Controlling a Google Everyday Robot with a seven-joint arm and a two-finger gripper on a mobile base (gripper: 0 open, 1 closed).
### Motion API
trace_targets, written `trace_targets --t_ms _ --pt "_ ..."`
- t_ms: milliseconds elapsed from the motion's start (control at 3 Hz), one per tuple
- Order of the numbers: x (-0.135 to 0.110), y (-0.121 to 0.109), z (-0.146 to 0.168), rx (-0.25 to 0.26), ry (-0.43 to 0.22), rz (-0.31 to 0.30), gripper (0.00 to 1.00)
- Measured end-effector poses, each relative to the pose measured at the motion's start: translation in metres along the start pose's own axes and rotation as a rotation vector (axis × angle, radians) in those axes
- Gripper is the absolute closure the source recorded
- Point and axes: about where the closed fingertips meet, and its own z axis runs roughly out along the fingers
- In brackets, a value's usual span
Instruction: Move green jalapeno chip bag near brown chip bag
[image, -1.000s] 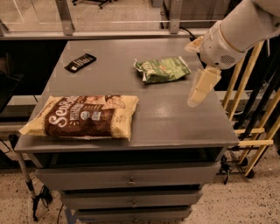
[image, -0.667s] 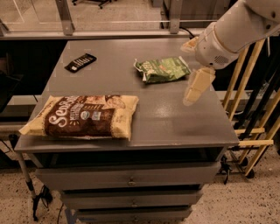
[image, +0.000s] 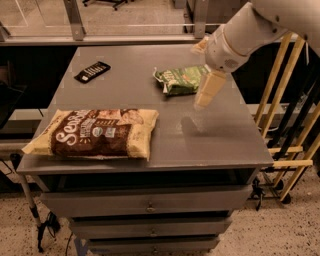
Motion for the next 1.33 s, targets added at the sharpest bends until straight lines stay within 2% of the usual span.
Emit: trace_targets --t_ms 667,1333 --pt "-0.019 -0.023 0.044 -0.032 -0.032 -0.039 0.0" --pt "-0.023 -0.042 0.079 -0.075 -0.062 -0.038 0.0"
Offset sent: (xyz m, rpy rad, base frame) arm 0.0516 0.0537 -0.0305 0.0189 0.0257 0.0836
